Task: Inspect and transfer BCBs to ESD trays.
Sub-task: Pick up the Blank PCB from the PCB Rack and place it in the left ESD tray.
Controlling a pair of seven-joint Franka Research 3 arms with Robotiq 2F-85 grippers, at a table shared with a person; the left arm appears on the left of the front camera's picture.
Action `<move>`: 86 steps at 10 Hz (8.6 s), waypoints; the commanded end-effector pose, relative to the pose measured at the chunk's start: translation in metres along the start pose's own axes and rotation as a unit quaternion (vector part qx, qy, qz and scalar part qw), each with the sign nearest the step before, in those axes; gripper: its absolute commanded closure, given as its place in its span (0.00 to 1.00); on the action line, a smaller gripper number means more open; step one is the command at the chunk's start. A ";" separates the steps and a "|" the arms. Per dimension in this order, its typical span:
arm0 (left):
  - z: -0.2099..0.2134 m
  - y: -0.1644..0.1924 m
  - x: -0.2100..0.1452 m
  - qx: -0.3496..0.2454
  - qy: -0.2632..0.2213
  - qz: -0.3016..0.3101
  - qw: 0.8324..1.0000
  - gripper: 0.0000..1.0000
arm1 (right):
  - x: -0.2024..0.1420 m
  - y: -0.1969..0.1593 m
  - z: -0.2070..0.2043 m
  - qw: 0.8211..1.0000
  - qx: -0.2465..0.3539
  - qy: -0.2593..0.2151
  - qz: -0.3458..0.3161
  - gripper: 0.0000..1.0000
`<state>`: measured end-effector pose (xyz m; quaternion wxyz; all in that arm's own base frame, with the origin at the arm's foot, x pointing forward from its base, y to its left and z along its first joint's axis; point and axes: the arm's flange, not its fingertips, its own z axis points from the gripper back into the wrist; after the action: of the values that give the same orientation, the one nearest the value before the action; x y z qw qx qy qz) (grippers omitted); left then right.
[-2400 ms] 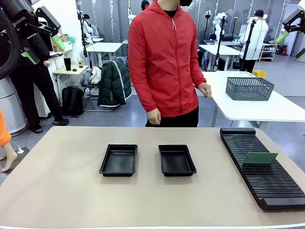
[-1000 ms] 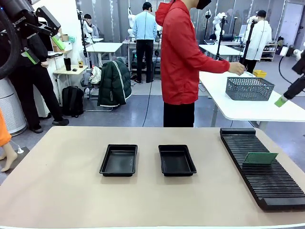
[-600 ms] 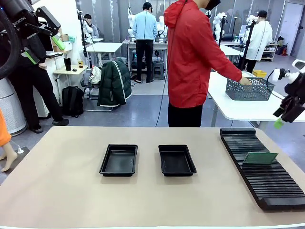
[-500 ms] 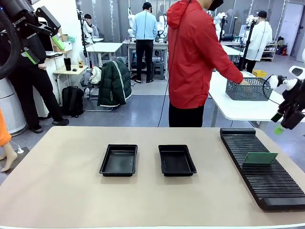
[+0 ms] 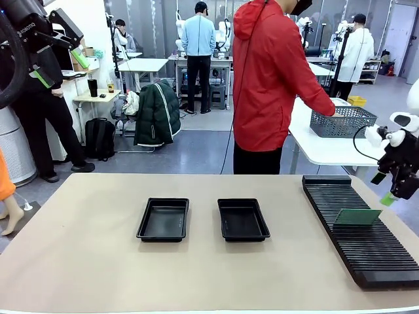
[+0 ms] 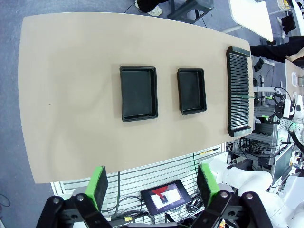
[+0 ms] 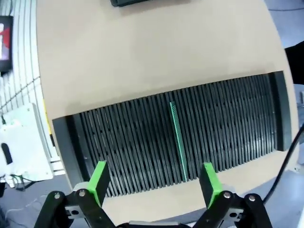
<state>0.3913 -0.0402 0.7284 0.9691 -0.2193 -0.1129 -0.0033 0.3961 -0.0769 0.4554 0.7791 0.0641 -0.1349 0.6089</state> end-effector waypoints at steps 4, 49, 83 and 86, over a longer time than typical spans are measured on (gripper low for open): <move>0.000 0.001 0.000 0.001 0.000 -0.003 1.000 0.00 | -0.006 0.011 -0.041 0.997 -0.028 0.034 0.060 0.00; 0.000 0.001 0.000 0.001 0.000 -0.003 1.000 0.00 | -0.001 -0.030 -0.109 0.987 -0.062 0.098 0.114 1.00; 0.000 0.001 0.000 0.001 0.000 -0.003 1.000 0.00 | 0.072 -0.085 0.191 0.992 -0.042 0.090 0.073 0.97; 0.000 0.001 0.000 0.001 0.000 -0.003 1.000 0.00 | 0.095 -0.070 0.180 0.996 -0.022 0.070 -0.055 0.97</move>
<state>0.3913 -0.0402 0.7285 0.9691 -0.2192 -0.1129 -0.0033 0.4675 -0.0691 0.6605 0.7927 -0.0141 -0.0826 0.6038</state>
